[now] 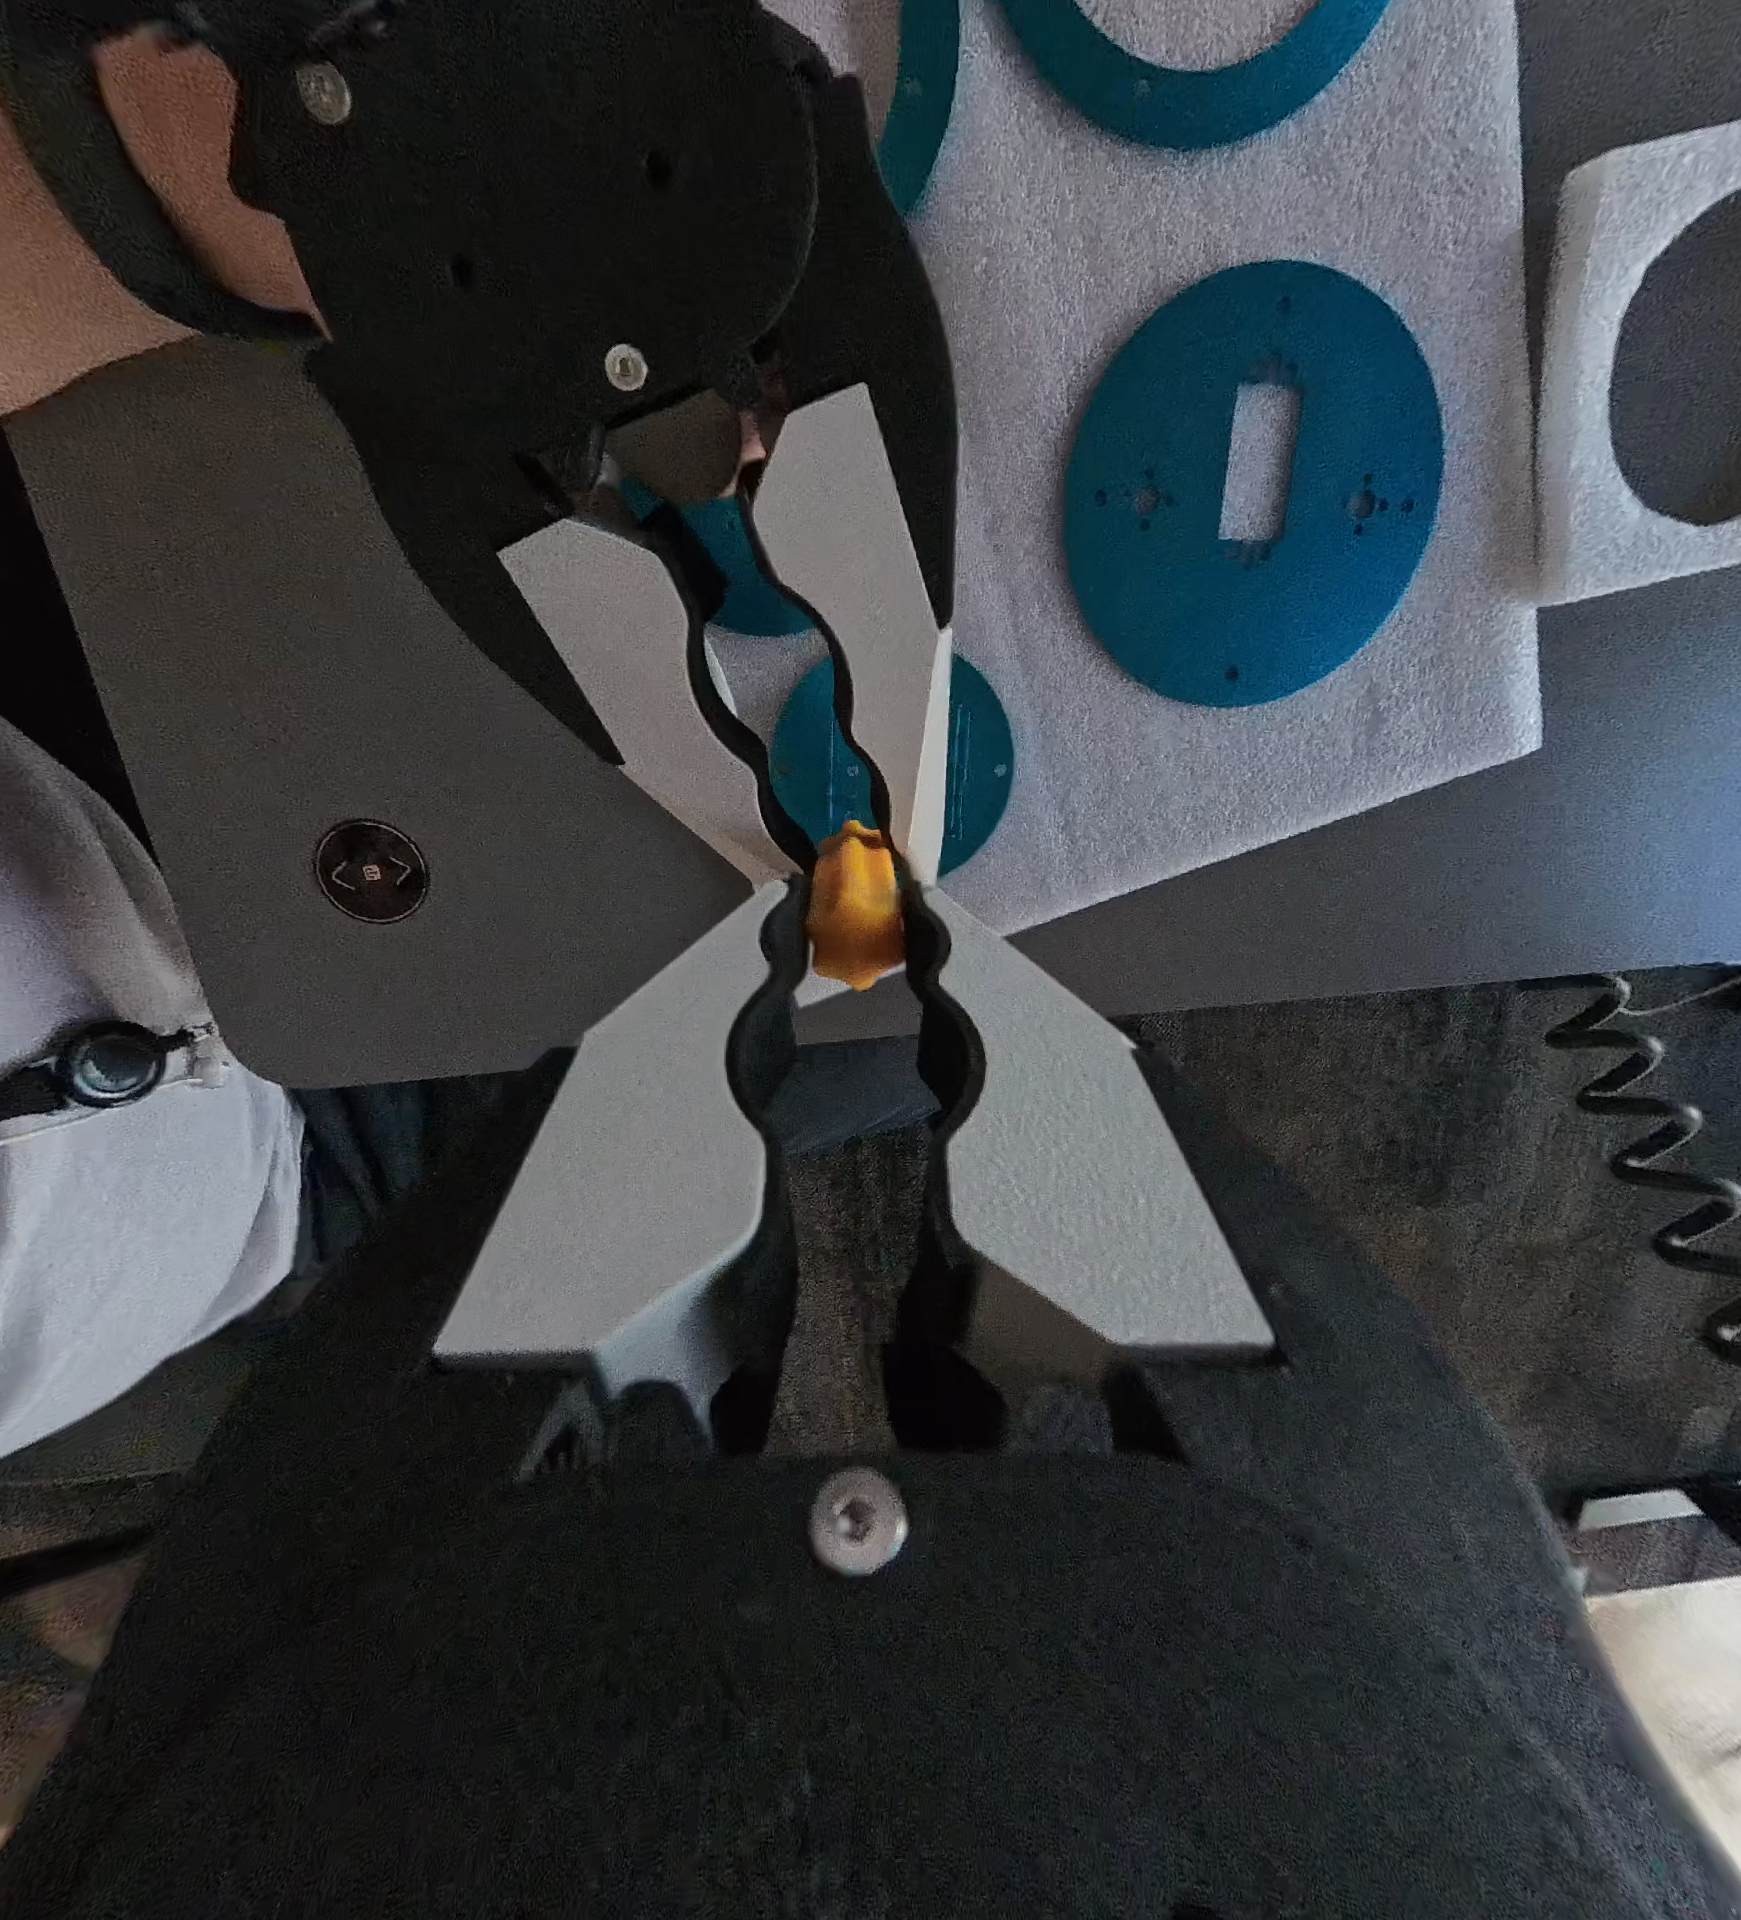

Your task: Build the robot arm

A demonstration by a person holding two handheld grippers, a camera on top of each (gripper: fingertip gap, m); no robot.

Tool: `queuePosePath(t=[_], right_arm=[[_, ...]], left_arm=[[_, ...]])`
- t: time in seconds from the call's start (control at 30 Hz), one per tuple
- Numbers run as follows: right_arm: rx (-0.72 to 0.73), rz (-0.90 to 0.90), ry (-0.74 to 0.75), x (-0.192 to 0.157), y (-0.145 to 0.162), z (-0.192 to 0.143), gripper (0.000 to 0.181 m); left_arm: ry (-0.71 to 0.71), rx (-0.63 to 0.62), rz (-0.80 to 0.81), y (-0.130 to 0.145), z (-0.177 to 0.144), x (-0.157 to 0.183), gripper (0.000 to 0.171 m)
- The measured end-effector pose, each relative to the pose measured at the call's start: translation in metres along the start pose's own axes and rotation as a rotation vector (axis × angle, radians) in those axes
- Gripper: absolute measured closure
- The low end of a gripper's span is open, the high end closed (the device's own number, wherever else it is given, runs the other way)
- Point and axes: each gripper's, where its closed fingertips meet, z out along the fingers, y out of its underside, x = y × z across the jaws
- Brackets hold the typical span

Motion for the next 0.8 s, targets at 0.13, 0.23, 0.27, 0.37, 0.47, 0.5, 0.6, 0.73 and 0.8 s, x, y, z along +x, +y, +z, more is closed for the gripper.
queuePosePath(t=[0.13,0.23,0.27,0.37,0.47,0.5,0.6,0.73,0.8], right_arm=[[0.058,-0.198,-0.007,-0.001,-0.007,-0.002,0.161],[0.060,-0.275,-0.025,-0.004,-0.006,-0.002,0.164],[0.058,-0.270,-0.031,-0.004,-0.005,-0.002,0.165],[0.025,-0.172,-0.034,-0.002,-0.004,-0.001,0.164],[-0.011,0.087,0.019,0.008,0.000,-0.001,0.165],[-0.004,0.159,0.016,0.009,0.000,-0.001,0.165],[0.004,0.173,0.002,0.007,0.000,-0.001,0.164],[0.034,-0.134,0.012,0.007,-0.004,-0.003,0.149],[0.051,-0.250,-0.036,-0.001,-0.004,-0.002,0.159]], left_arm=[[0.009,-0.002,0.002,0.000,0.000,0.001,0.156],[0.011,-0.002,0.005,0.000,0.001,0.002,0.156],[0.013,-0.003,0.005,0.000,0.001,0.002,0.156],[0.009,-0.005,-0.002,0.000,0.001,0.001,0.156],[-0.019,-0.019,-0.002,0.001,0.000,-0.002,0.157],[-0.025,-0.024,0.000,0.001,0.000,-0.002,0.157],[-0.013,-0.022,0.000,0.001,0.001,-0.001,0.157],[0.003,-0.022,0.018,0.001,0.001,0.003,0.157],[0.010,-0.020,0.017,0.001,0.002,0.004,0.157]])
